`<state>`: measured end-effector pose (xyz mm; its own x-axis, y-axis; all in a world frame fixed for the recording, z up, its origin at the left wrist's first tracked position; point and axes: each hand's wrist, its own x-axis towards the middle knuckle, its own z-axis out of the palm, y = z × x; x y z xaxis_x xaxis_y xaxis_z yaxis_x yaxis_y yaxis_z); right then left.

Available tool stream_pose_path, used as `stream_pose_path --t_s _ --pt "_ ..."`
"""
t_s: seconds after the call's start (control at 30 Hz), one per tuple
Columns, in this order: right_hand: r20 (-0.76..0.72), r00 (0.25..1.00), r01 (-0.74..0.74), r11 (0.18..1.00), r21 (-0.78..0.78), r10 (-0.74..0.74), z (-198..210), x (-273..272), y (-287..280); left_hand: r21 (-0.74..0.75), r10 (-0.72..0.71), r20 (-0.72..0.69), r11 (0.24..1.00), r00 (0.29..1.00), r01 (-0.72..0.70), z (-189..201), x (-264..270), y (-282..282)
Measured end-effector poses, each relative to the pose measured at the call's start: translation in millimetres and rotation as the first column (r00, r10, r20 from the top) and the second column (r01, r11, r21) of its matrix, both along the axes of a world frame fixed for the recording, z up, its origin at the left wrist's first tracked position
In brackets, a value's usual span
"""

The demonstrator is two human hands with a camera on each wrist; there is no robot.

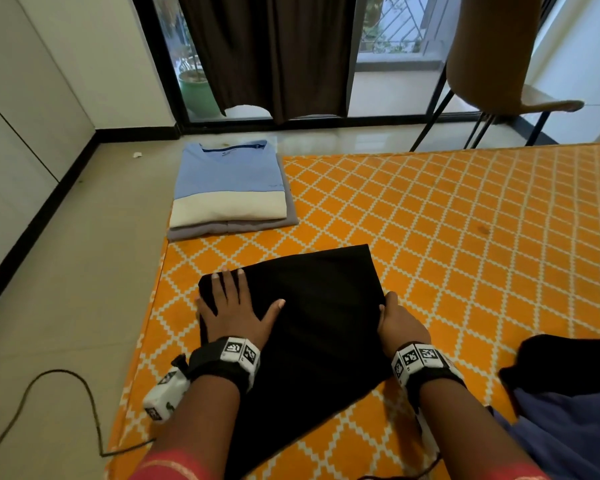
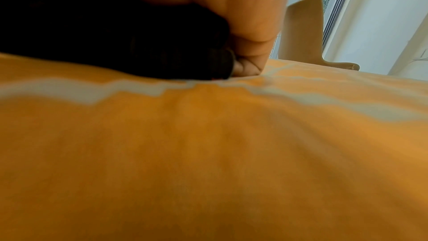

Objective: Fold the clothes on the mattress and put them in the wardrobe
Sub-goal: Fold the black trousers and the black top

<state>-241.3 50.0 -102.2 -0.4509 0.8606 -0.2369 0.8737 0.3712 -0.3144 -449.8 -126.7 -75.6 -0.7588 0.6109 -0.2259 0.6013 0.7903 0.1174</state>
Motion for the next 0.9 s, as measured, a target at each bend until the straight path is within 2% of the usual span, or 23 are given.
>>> stream_pose_path --t_s 0.17,0.27,0.37,0.5,0.6,0.67,0.73,0.8,0.9 --pt "0.019 1.000 -0.009 1.000 0.001 0.009 1 -1 0 0.016 -0.244 0.049 0.970 0.968 0.244 -18 63 -2" --pt "0.012 1.000 -0.001 1.000 0.008 0.000 4 -1 -1 0.025 -0.383 -0.009 0.924 0.924 0.383 -15 83 -1" --pt "0.003 1.000 0.013 1.000 0.007 -0.013 8 2 -4 -0.114 -0.396 0.124 0.905 0.910 0.410 -5 94 1" --pt "-0.020 0.999 0.029 0.999 -0.035 -0.030 20 11 -8 -0.216 -0.448 0.191 0.849 0.873 0.482 17 122 1" --pt "-0.087 0.987 0.111 0.966 -0.234 -0.135 32 22 -10 -0.142 -0.410 0.205 0.886 0.889 0.441 15 132 -10" --pt "-0.223 0.921 0.190 0.869 -0.458 -0.319 42 27 -14 -0.090 -0.374 0.210 0.912 0.903 0.399 16 130 -16" --pt "-0.304 0.836 0.184 0.755 -0.629 -0.457 60 26 -21 -0.077 -0.363 0.235 0.918 0.902 0.389 17 128 -21" --pt "-0.324 0.835 0.108 0.710 -0.696 -0.445 81 24 -30 -0.054 -0.372 0.258 0.916 0.891 0.398 19 124 -30" --pt "-0.420 0.837 -0.062 0.702 -0.709 -0.351 117 24 -48 0.023 -0.374 0.289 0.923 0.881 0.384 24 117 -52"
